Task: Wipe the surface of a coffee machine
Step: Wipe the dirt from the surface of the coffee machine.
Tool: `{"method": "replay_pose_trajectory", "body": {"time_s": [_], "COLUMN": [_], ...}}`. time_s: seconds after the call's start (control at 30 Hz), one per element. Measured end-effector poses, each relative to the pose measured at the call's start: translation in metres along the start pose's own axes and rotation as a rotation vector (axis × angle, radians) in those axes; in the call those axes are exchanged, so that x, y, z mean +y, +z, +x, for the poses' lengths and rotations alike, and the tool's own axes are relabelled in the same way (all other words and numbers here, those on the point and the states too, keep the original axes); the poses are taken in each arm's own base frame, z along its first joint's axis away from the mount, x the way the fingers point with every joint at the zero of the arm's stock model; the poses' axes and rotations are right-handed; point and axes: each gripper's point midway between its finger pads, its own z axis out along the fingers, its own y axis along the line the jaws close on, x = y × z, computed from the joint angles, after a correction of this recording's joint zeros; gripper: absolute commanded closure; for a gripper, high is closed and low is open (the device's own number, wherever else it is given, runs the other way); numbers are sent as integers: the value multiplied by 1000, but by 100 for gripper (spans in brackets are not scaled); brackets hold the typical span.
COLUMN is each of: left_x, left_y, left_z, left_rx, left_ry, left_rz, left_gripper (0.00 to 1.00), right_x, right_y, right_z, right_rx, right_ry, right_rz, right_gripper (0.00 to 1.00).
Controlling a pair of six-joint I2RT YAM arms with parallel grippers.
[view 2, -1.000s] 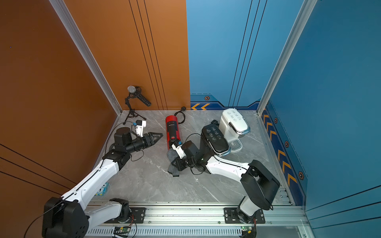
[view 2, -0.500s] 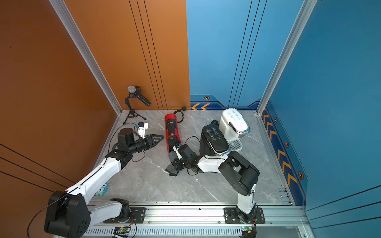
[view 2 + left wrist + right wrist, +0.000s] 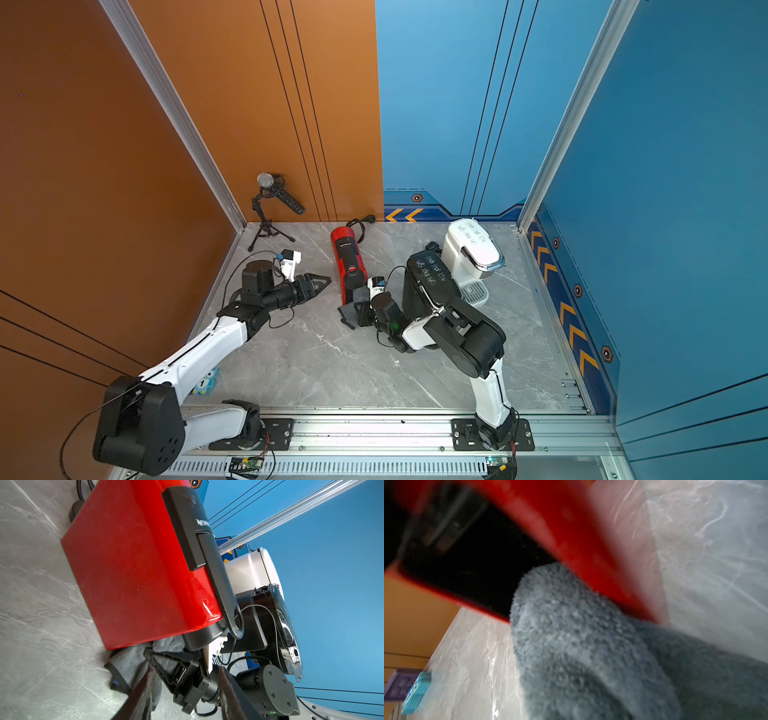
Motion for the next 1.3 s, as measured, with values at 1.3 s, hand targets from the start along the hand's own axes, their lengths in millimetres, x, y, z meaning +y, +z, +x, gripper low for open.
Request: {"method": "replay_pose_trajectory", "body": {"time_s": [1.3], "left_x": [2], "left_y": [5], "left_z": [8], "left_rx": [21], "left_ry": [2], "left_rz": [-5], "left_gripper": [54], "right_x": [-2], "right_y": [53], "right_z": [-47], "right_rx": [-352], "right_ry": [123], "right_rz": [9], "right_gripper": [100]}}
